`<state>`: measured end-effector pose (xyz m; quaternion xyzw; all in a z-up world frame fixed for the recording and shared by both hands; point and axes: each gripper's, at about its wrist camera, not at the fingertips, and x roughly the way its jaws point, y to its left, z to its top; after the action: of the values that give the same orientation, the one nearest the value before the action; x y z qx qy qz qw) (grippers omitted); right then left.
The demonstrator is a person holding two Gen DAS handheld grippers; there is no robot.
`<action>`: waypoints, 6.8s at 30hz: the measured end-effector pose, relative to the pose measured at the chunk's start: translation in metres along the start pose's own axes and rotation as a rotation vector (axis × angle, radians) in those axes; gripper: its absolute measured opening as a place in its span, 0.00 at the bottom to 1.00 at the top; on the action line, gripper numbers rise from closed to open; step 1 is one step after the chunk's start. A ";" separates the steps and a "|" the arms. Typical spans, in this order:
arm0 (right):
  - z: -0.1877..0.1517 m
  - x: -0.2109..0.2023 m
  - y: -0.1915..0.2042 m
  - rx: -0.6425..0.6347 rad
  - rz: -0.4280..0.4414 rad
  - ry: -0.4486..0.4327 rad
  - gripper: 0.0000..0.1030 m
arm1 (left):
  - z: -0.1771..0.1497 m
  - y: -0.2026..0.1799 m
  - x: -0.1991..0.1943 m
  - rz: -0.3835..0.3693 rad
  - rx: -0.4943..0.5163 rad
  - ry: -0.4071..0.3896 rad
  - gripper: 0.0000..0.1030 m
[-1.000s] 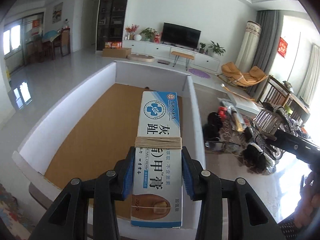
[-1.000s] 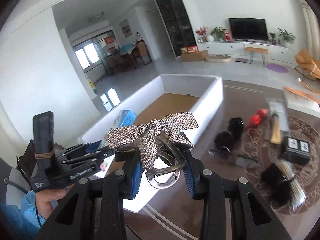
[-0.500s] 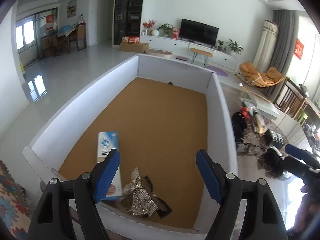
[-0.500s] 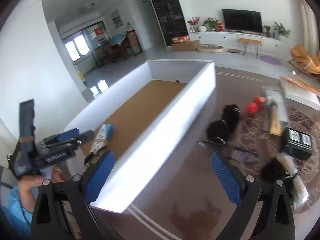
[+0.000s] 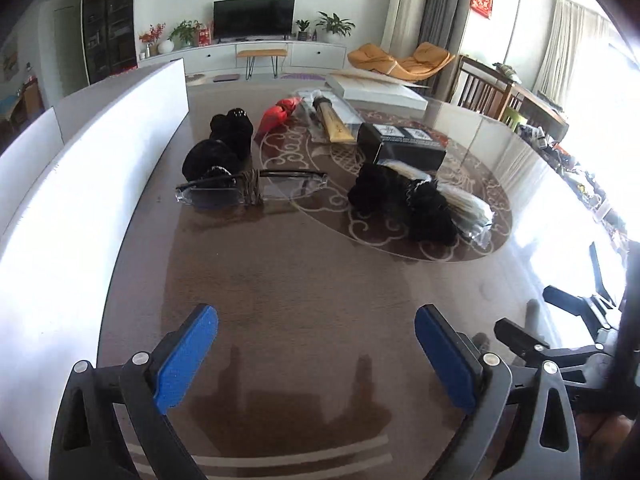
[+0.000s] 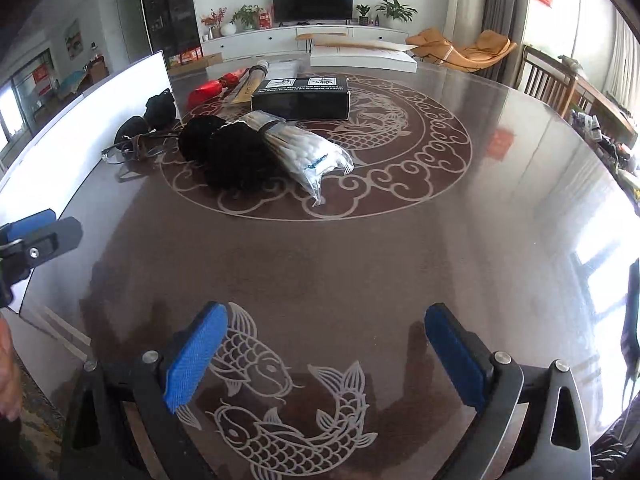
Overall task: Organize objects
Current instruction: 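Bring both empty tools back over the glass table, then grasp the eyeglasses with the brown cord using the left tool, then grasp the black fabric pouch with the right tool while the left tool holds the eyeglasses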
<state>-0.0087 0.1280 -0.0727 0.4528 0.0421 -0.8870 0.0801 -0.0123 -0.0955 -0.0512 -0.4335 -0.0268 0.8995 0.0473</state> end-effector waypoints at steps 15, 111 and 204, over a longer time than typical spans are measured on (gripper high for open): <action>0.019 0.023 0.018 -0.064 0.037 0.011 1.00 | 0.009 -0.002 0.037 0.093 0.035 0.052 1.00; 0.017 0.024 0.018 -0.048 0.021 0.001 1.00 | 0.023 0.013 0.046 0.075 0.046 0.066 1.00; 0.048 0.043 0.031 -0.001 -0.006 0.010 1.00 | 0.023 0.014 0.047 0.079 0.044 0.064 1.00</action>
<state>-0.0664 0.0854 -0.0798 0.4570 0.0445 -0.8850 0.0773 -0.0604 -0.1040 -0.0746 -0.4617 0.0114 0.8867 0.0221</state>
